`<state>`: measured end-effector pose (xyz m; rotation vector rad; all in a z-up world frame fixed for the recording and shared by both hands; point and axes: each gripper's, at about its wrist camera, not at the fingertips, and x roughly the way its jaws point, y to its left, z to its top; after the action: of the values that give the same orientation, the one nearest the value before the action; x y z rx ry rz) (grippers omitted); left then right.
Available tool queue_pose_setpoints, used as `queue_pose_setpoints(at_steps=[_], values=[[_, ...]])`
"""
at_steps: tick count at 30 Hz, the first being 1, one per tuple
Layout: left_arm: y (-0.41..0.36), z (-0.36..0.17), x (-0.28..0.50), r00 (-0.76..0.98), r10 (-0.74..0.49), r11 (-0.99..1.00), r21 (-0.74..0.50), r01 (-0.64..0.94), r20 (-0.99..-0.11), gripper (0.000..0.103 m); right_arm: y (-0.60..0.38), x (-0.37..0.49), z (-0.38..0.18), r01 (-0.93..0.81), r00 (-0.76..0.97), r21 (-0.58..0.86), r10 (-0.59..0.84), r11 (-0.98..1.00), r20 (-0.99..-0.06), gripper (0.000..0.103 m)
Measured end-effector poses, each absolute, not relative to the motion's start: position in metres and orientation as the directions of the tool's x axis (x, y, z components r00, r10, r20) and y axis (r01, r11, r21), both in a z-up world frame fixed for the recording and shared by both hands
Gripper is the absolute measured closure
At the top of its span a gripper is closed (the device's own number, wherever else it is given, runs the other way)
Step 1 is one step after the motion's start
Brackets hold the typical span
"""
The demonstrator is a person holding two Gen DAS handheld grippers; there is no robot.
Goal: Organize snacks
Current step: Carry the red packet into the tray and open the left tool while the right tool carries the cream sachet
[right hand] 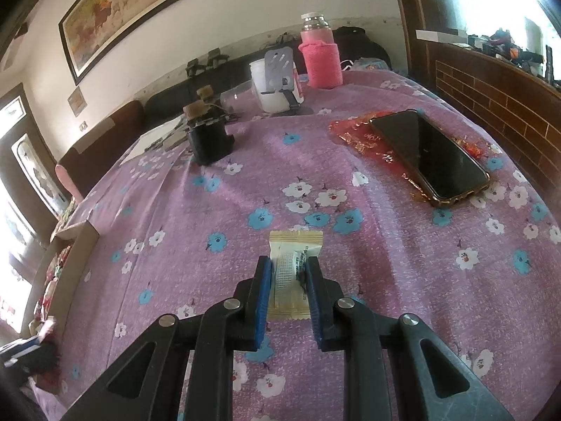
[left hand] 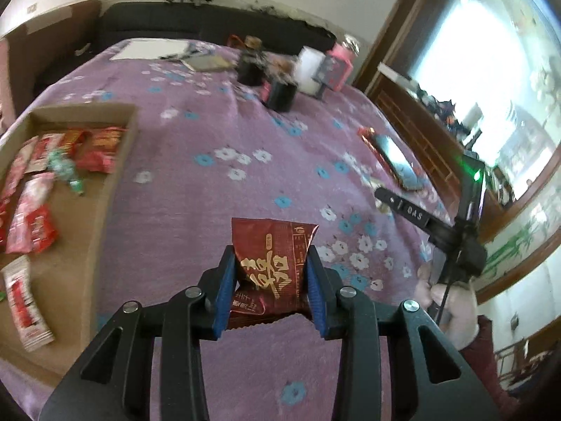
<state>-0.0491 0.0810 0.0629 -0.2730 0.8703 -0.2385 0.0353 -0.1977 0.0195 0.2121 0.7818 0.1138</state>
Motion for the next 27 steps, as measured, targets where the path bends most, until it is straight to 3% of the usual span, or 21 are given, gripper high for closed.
queue_pose_setpoints(at_steps=[14, 27], values=[[0.22, 0.062, -0.108, 0.696, -0.148, 0.921, -0.354, -0.162, -0.703, 0.068, -0.187, 0.029, 0.023, 0.014, 0.703, 0.133, 0.085, 0.991, -0.706, 0.082], [0.266, 0.029, -0.115, 0.646, -0.079, 0.899, -0.334, -0.282, -0.759, 0.068, -0.039, -0.021, 0.074, -0.37, 0.632, 0.17, 0.381, 0.914, -0.675, 0.083]])
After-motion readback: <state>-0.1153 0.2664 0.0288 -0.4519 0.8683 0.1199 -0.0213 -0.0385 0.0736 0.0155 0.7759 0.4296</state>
